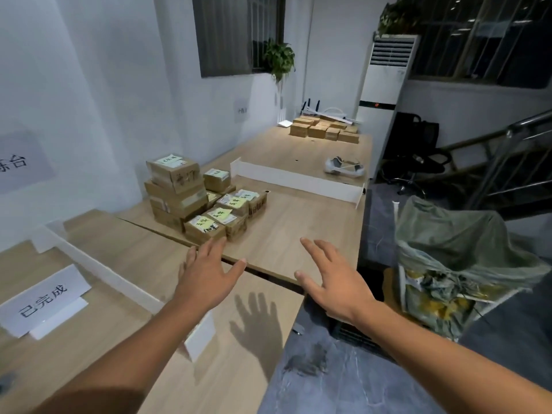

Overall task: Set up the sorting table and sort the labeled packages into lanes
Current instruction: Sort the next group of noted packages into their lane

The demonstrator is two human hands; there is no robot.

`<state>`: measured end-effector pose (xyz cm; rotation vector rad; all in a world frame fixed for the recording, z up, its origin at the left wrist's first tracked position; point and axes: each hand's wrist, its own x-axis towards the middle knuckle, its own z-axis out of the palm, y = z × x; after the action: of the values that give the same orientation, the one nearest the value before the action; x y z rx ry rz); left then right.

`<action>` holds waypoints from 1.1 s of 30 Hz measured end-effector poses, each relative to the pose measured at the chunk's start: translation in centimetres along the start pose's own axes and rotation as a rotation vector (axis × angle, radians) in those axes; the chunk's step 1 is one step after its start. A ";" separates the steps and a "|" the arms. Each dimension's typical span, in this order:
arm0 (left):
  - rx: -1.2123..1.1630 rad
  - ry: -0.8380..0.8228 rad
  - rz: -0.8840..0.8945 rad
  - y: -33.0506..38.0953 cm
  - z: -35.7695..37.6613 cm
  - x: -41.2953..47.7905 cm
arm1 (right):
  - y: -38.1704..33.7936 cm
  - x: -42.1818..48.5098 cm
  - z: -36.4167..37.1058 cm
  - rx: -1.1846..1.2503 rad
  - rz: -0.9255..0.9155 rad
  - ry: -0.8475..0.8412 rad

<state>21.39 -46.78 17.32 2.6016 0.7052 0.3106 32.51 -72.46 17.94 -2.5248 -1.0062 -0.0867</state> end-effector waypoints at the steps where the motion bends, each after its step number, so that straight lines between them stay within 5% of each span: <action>1: 0.006 -0.007 -0.021 0.5 1.0 1.5 | 1.8 1.9 0.7 0.009 -0.017 -0.025; 11: -0.028 0.076 -0.289 2.5 5.8 15.0 | 11.1 19.9 6.2 0.154 -0.210 -0.252; 25: -0.228 0.135 -0.802 -11.9 16.0 31.5 | 4.4 47.2 26.6 0.040 -0.477 -0.543; 33: -0.451 0.110 -0.906 -18.3 22.0 42.2 | 2.5 56.4 37.7 -0.106 -0.604 -0.510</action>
<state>56.19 -17.91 -6.19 1.6423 1.5398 0.2745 72.11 -22.64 -5.52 -2.2842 -1.9856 0.3556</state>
